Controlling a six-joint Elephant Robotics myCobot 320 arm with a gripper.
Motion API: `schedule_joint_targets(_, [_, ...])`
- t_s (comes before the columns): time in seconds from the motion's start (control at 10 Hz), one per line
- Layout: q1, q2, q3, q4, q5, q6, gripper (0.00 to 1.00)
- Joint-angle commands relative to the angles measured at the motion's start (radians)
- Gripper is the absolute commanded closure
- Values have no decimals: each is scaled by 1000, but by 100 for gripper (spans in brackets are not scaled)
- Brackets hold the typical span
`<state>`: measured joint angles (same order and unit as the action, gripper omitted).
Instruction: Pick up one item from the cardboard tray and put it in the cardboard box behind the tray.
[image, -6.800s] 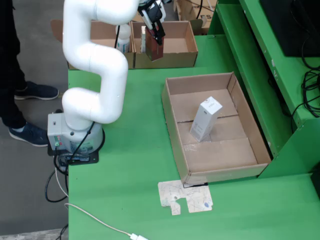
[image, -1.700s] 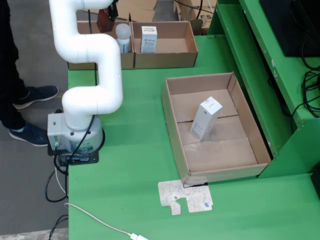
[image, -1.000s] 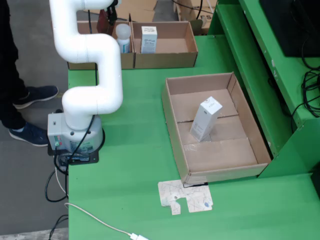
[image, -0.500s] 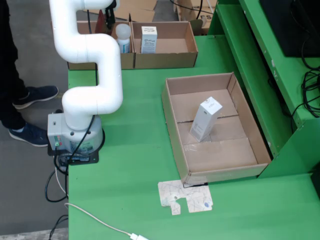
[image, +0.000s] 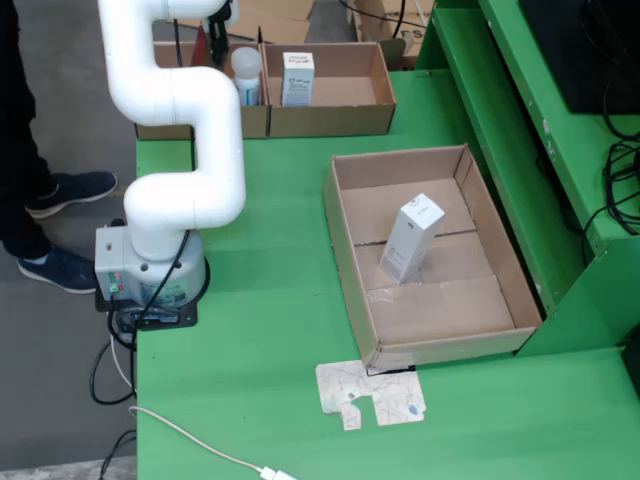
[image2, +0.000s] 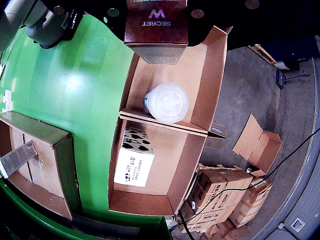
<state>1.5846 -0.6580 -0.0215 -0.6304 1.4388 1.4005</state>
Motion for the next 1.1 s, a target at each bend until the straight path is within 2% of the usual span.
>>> schedule_joint_targets(0.0, [1, 17, 21, 13, -4, 1, 100])
schedule_joint_targets(0.5, [6, -8, 22, 86, -23, 29, 100])
schedule_joint_targets(1.0, [8, -14, 21, 66, -41, 80, 100])
